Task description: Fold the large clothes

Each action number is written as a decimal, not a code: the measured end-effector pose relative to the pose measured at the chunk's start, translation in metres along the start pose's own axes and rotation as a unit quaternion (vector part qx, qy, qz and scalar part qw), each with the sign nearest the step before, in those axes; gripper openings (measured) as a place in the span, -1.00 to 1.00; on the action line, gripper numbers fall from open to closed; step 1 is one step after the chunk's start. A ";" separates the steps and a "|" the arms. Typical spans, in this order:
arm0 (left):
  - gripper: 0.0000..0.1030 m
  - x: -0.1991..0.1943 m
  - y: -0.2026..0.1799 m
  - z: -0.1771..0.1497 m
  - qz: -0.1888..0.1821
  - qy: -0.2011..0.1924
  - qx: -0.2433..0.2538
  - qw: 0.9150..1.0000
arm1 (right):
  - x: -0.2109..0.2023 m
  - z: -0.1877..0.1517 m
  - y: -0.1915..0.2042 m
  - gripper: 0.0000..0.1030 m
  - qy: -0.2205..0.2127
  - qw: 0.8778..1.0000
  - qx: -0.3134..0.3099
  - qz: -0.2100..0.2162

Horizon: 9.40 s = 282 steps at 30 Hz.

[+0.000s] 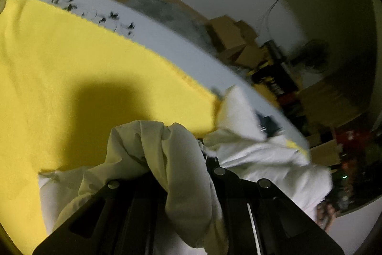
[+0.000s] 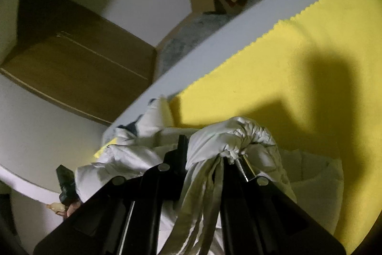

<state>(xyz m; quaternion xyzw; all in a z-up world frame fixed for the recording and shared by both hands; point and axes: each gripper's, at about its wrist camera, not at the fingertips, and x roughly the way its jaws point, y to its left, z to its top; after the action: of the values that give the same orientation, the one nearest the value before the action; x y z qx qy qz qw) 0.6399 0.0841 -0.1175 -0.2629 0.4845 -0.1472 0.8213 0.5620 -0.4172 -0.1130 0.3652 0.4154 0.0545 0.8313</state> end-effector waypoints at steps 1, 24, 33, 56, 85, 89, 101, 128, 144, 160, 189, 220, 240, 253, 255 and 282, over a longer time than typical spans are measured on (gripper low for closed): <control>-0.77 0.005 0.002 -0.002 0.002 0.002 0.000 1.000 | 0.005 -0.001 -0.003 -0.88 0.000 1.000 0.000 -0.008; 0.99 -0.148 -0.121 -0.079 0.139 -0.254 0.102 0.952 | -0.151 -0.059 0.121 1.00 -0.220 0.968 -0.121 -0.006; 0.99 -0.045 -0.167 -0.158 0.273 -0.257 0.163 0.913 | -0.012 -0.147 0.202 -0.61 -0.122 0.948 -0.254 -0.146; 0.99 0.039 -0.099 -0.144 0.280 -0.153 0.147 0.936 | 0.131 -0.137 0.161 -0.61 0.019 0.933 -0.273 -0.234; 0.99 0.035 -0.065 -0.123 0.220 -0.139 0.123 0.958 | 0.040 -0.142 0.208 -0.31 -0.093 0.938 -0.259 -0.211; 0.99 0.034 -0.063 -0.121 0.212 -0.139 0.117 0.960 | 0.116 -0.066 0.195 -0.31 -0.036 0.950 -0.212 -0.225; 0.99 0.036 -0.052 -0.113 0.208 -0.135 0.113 0.962 | 0.145 -0.060 0.165 -0.41 -0.021 0.952 -0.225 -0.205; 0.99 0.036 -0.058 -0.118 0.207 -0.131 0.113 0.963 | 0.063 -0.258 0.138 -0.42 -0.033 0.915 -0.312 -0.255; 0.99 -0.165 0.066 -0.189 -0.010 -0.100 0.027 0.995 | -0.106 -0.303 0.147 0.97 -0.114 0.949 -0.294 -0.025; 0.99 -0.095 0.121 -0.182 -0.074 -0.072 -0.140 0.985 | -0.153 -0.333 0.119 0.97 -0.134 0.945 -0.297 -0.027; -0.58 -0.095 0.131 -0.136 -0.146 -0.114 -0.155 0.971 | -0.128 -0.322 0.068 0.97 -0.077 0.972 -0.220 -0.031; -0.65 -0.171 0.010 -0.136 -0.108 -0.187 0.067 0.974 | 0.049 -0.185 0.111 -0.36 -0.004 0.988 -0.113 -0.102; -0.64 -0.188 -0.094 -0.151 -0.126 -0.185 0.121 0.967 | -0.006 -0.217 0.056 -0.37 0.019 0.996 -0.089 0.017; -0.64 -0.135 -0.224 -0.196 -0.124 -0.153 0.167 0.966 | -0.218 -0.255 -0.100 -0.15 -0.152 0.986 0.060 -0.042; -0.64 -0.118 -0.241 -0.208 -0.128 -0.138 0.177 0.966 | -0.226 -0.265 -0.118 -0.15 -0.146 0.985 0.080 -0.043; 0.99 0.017 -0.312 -0.299 -0.118 -0.037 0.346 0.930 | -0.274 -0.299 -0.104 0.43 -0.148 0.989 0.027 -0.012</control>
<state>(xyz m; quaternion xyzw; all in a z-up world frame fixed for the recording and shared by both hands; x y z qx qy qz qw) 0.3910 -0.2660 -0.0675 -0.0226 0.3386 -0.3916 0.8553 0.1437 -0.4326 -0.1185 0.3868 0.2932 -0.0210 0.8741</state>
